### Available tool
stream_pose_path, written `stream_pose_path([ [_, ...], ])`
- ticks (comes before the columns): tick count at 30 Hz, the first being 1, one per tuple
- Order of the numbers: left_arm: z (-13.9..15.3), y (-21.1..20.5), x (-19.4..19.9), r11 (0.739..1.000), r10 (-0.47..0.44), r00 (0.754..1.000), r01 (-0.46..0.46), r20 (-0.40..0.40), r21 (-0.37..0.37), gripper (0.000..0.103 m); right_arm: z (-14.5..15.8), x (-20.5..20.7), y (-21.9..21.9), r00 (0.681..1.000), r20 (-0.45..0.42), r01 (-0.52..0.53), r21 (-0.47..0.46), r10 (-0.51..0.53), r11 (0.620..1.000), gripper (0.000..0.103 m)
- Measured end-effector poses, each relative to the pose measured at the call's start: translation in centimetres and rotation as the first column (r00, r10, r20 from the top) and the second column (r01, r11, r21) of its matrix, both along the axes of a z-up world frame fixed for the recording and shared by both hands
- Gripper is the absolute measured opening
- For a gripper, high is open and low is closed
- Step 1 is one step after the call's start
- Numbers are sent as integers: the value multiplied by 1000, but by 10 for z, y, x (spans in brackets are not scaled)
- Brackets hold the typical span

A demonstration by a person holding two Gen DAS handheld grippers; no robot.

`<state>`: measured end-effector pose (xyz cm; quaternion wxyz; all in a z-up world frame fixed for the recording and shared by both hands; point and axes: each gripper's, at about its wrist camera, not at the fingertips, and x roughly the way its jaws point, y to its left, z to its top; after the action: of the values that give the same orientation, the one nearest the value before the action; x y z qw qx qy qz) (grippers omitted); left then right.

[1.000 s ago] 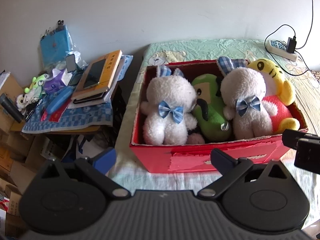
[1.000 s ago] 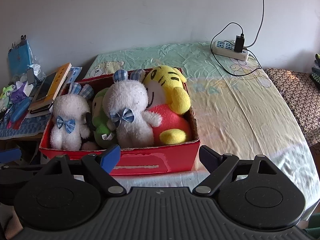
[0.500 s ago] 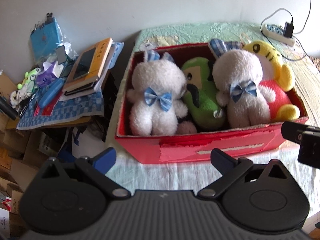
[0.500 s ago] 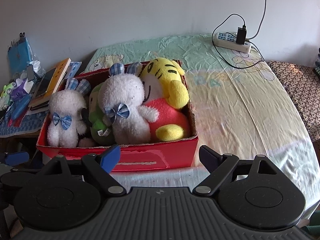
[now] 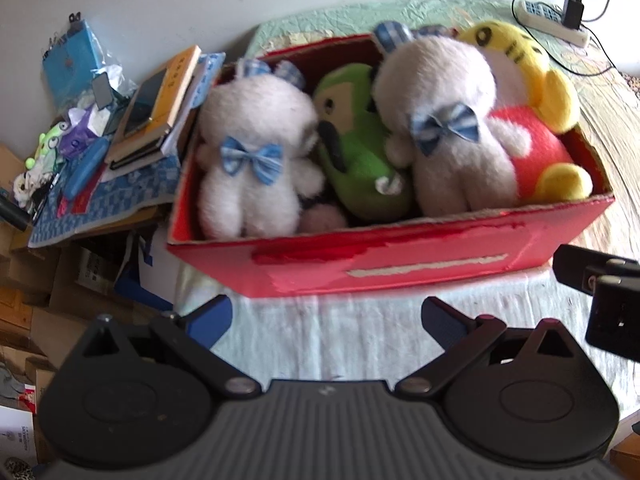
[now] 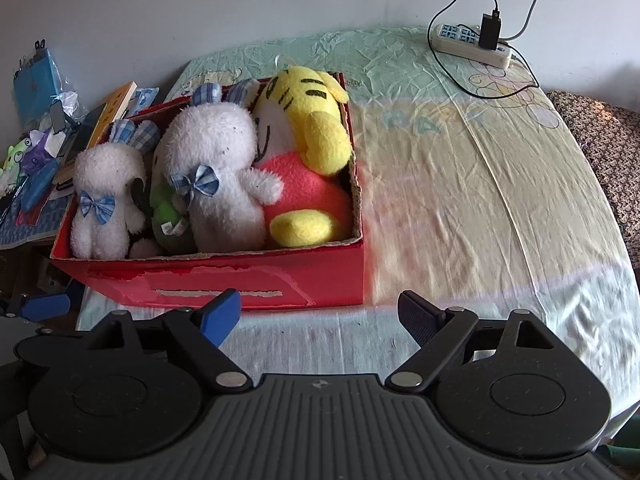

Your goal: Organize objects

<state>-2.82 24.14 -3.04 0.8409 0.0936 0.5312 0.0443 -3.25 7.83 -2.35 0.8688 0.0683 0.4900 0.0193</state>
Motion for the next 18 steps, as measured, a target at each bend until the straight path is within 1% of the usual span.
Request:
stream_pose_path([
  [5, -5, -14, 1, 1000, 18, 1000, -18, -14, 1, 101, -5, 3, -16, 1000, -25, -8, 14, 9, 1000, 88],
  [13, 3, -49, 3, 1000, 12, 1000, -12, 20, 18, 101, -1, 8, -49, 1000, -8, -5, 25, 6, 1000, 88],
  [18, 12, -72, 3, 999, 3, 998, -5, 60, 40, 101, 3, 9, -72, 1000, 13, 9, 45, -10, 999, 88],
])
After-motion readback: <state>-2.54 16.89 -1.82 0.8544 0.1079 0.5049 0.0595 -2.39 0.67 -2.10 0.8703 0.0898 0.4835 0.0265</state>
